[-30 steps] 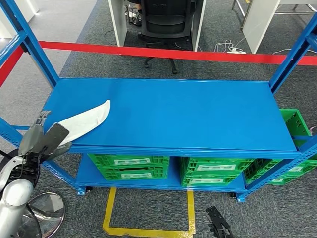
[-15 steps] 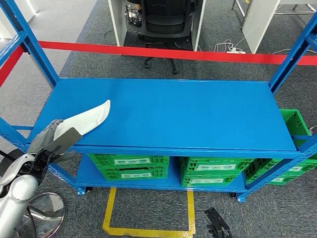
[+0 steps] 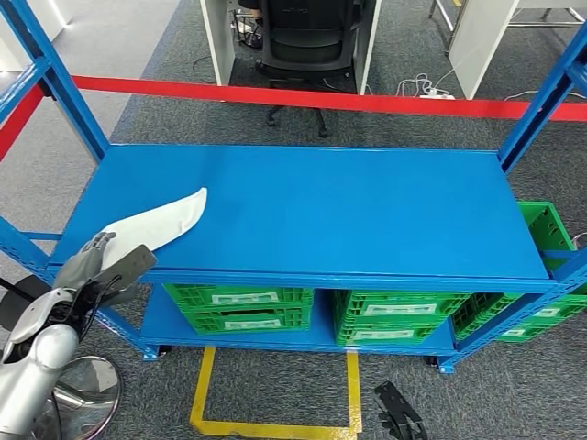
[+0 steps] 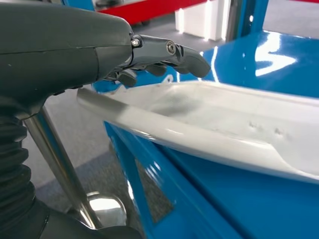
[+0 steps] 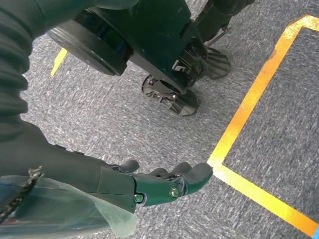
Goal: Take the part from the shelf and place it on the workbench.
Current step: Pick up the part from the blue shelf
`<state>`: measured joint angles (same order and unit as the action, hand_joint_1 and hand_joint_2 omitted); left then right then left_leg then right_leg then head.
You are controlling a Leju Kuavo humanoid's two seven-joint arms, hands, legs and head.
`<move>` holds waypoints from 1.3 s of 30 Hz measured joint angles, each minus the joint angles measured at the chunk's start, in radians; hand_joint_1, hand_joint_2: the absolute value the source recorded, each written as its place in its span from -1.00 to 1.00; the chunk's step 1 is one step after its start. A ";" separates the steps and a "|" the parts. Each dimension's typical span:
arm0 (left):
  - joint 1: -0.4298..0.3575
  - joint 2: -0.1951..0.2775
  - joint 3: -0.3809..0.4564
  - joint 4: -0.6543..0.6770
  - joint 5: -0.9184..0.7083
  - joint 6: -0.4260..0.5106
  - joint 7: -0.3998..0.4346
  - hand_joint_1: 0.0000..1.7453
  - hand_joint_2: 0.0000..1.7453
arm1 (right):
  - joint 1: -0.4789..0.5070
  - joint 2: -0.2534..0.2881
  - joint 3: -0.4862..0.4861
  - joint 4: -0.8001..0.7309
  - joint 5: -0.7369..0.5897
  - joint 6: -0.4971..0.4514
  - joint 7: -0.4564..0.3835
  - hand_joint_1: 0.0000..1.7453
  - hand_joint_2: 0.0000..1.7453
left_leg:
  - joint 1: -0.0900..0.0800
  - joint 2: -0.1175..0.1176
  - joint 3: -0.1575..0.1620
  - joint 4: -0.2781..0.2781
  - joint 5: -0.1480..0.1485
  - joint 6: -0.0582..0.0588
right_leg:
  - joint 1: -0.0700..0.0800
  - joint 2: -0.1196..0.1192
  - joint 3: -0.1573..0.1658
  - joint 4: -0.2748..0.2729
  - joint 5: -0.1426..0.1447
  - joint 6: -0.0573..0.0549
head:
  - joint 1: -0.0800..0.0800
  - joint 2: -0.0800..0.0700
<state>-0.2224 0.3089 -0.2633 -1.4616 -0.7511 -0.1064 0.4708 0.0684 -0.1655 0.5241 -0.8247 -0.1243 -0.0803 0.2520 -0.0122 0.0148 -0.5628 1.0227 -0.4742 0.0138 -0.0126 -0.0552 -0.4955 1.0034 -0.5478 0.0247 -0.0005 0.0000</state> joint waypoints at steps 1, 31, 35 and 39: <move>-0.005 -0.001 -0.002 0.004 -0.012 0.002 0.004 -0.94 1.00 | 0.000 0.000 0.001 0.000 0.000 0.000 0.001 -1.00 1.00 | 0.000 0.000 0.000 0.000 0.000 0.000 | 0.000 0.000 0.000 0.000 0.000 0.000 | 0.000 0.000; -0.069 -0.039 -0.007 0.049 -0.091 -0.029 0.027 0.64 1.00 | -0.005 0.003 0.025 -0.005 0.013 0.010 0.024 -1.00 1.00 | 0.000 0.000 0.000 0.000 0.000 0.000 | 0.000 0.001 0.001 0.000 0.001 0.000 | 0.000 0.000; -0.068 -0.039 -0.001 0.051 -0.086 -0.030 0.030 -0.51 1.00 | -0.005 0.003 0.027 -0.014 0.017 0.011 0.030 -1.00 1.00 | 0.000 0.000 0.000 0.000 0.000 0.000 | 0.000 0.000 0.001 0.000 0.001 0.000 | 0.000 0.000; -0.053 -0.038 0.007 0.054 -0.075 -0.036 0.035 -1.00 1.00 | -0.002 0.003 0.027 -0.019 0.018 0.014 0.031 -1.00 1.00 | 0.000 0.000 0.000 0.000 0.001 0.000 | 0.000 0.001 0.001 0.000 0.001 0.000 | 0.000 0.000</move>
<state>-0.2758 0.2709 -0.2566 -1.4080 -0.8259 -0.1421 0.5054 0.0660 -0.1625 0.5514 -0.8439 -0.1059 -0.0663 0.2829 -0.0119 0.0153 -0.5624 1.0227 -0.4737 0.0140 -0.0123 -0.0544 -0.4950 1.0035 -0.5472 0.0250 -0.0005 0.0001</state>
